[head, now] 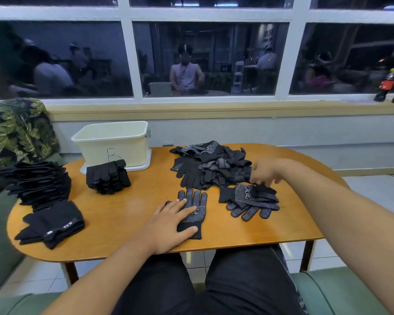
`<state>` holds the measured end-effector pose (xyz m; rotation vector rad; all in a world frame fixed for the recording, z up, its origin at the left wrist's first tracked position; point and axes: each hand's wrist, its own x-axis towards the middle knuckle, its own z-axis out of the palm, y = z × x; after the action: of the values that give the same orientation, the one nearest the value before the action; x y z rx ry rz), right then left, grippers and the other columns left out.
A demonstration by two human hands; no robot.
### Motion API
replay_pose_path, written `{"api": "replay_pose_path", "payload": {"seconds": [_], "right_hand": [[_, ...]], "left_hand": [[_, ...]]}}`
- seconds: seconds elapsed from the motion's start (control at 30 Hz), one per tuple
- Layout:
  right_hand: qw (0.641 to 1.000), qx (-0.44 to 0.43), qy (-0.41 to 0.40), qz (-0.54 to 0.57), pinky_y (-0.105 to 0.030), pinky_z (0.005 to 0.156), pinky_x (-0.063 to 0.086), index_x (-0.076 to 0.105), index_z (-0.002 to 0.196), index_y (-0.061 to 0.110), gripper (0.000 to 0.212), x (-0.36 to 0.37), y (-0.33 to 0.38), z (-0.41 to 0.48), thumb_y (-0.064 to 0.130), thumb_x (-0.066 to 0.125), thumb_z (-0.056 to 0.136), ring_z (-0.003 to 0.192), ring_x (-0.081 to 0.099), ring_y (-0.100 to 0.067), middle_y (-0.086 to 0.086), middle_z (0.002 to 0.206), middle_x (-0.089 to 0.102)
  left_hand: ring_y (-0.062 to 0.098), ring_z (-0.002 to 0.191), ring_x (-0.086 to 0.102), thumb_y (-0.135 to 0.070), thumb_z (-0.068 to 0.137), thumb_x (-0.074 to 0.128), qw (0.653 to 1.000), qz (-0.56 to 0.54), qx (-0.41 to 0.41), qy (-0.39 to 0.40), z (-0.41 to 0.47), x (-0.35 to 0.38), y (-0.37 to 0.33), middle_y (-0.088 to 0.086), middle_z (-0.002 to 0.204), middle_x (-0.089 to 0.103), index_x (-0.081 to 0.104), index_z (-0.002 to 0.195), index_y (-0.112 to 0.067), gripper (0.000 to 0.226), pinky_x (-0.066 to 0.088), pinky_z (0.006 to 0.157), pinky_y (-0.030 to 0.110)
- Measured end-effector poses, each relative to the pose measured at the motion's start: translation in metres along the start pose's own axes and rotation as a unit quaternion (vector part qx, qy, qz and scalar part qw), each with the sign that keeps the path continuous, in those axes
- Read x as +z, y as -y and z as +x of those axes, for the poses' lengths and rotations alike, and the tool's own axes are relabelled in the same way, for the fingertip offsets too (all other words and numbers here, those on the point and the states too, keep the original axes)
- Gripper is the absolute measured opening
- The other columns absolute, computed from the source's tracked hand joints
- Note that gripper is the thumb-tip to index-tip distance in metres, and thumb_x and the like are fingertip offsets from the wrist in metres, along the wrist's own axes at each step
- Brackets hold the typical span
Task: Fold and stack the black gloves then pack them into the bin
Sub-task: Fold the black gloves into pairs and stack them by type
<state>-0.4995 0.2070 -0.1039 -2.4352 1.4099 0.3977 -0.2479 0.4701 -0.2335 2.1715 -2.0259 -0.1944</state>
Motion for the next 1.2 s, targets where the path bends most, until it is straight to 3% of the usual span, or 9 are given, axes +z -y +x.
{"api": "replay_pose_path", "payload": {"seconds": [0.13,0.33,0.43,0.5,0.57,0.67,0.83,1.0,1.2], "right_hand": [[0.994,-0.081,-0.076,0.015,-0.038,0.091,0.057,0.079,0.106,0.020,0.015,0.009,0.020,0.009,0.028,0.072,0.096,0.102,0.068,-0.021,0.006,0.104,0.074],[0.992,-0.124,-0.038,0.006,-0.038,0.110,0.049,0.064,0.144,0.022,0.056,0.039,0.045,0.018,0.042,0.079,0.094,0.130,0.060,-0.021,0.006,0.141,0.064],[0.990,-0.133,-0.046,-0.023,-0.043,0.105,0.052,0.059,0.146,0.021,0.059,0.052,0.047,0.026,0.041,0.078,0.094,0.122,0.061,-0.023,0.006,0.130,0.065],[0.988,-0.141,-0.064,-0.026,-0.043,0.093,0.055,0.065,0.131,0.027,0.043,0.054,0.044,0.029,0.039,0.079,0.092,0.102,0.061,-0.019,0.015,0.100,0.061],[0.985,-0.149,-0.084,0.003,-0.038,0.074,0.049,0.065,0.097,0.030,0.013,0.052,0.042,0.027,0.034,0.077,0.093,0.078,0.054,-0.018,0.011,0.076,0.053],[0.975,-0.180,-0.105,0.080,-0.037,0.064,0.031,0.049,0.074,0.013,0.036,0.037,0.040,0.016,0.030,0.073,0.096,0.066,0.039,-0.022,-0.004,0.072,0.045],[0.921,-0.229,-0.158,0.271,-0.043,0.078,0.051,0.061,0.084,0.013,0.031,-0.002,0.056,-0.010,0.041,0.072,0.091,0.083,0.067,-0.028,-0.006,0.094,0.076],[0.845,-0.281,-0.183,0.417,-0.021,0.057,0.043,0.061,0.090,0.014,0.018,-0.033,0.081,-0.019,0.022,0.068,0.104,0.056,0.054,-0.003,0.016,0.062,0.061],[0.803,-0.312,-0.154,0.484,-0.035,0.068,0.053,0.067,0.098,0.014,0.007,-0.038,0.116,-0.013,0.013,0.067,0.105,0.068,0.064,-0.016,-0.001,0.075,0.070]], "left_hand": [[0.005,0.162,-0.002,-0.083,0.098,0.029,1.000,0.000,-0.001,0.001,0.000,0.001,0.001,-0.017,0.177,0.006,0.017,0.164,-0.055,0.073,0.000,0.133,0.043],[0.006,0.162,-0.009,-0.086,0.096,0.025,1.000,0.011,0.003,0.014,0.001,0.000,0.001,-0.017,0.177,-0.002,0.007,0.165,-0.056,0.077,-0.002,0.133,0.045],[0.007,0.162,-0.015,-0.089,0.095,0.019,0.999,0.029,0.003,0.040,0.002,0.000,0.000,-0.015,0.176,-0.011,-0.003,0.165,-0.056,0.080,-0.004,0.133,0.048],[0.008,0.162,-0.016,-0.089,0.095,0.018,0.998,0.034,0.003,0.050,0.003,0.000,-0.001,-0.014,0.176,-0.013,-0.005,0.165,-0.054,0.082,-0.005,0.132,0.049],[0.009,0.162,-0.016,-0.090,0.094,0.017,0.998,0.038,0.003,0.053,0.002,-0.001,0.000,-0.012,0.177,-0.012,-0.005,0.165,-0.053,0.083,-0.005,0.132,0.050],[0.008,0.162,-0.012,-0.090,0.093,0.021,0.999,0.026,0.004,0.040,0.001,0.000,-0.001,-0.013,0.178,-0.006,0.001,0.166,-0.053,0.084,-0.004,0.132,0.050],[0.006,0.162,-0.001,-0.087,0.096,0.030,0.999,-0.043,-0.001,-0.027,-0.003,0.001,0.002,-0.020,0.176,0.008,0.022,0.164,-0.051,0.078,0.006,0.133,0.047],[0.006,0.159,0.016,-0.076,0.099,0.038,0.999,-0.027,0.007,-0.043,-0.003,0.002,0.002,-0.020,0.171,0.025,0.034,0.160,-0.047,0.069,0.011,0.132,0.044],[0.002,0.146,0.032,-0.076,0.098,0.044,0.993,-0.063,-0.009,-0.102,-0.006,0.002,0.002,-0.022,0.157,0.042,0.050,0.148,-0.043,0.060,0.026,0.125,0.037]]}}
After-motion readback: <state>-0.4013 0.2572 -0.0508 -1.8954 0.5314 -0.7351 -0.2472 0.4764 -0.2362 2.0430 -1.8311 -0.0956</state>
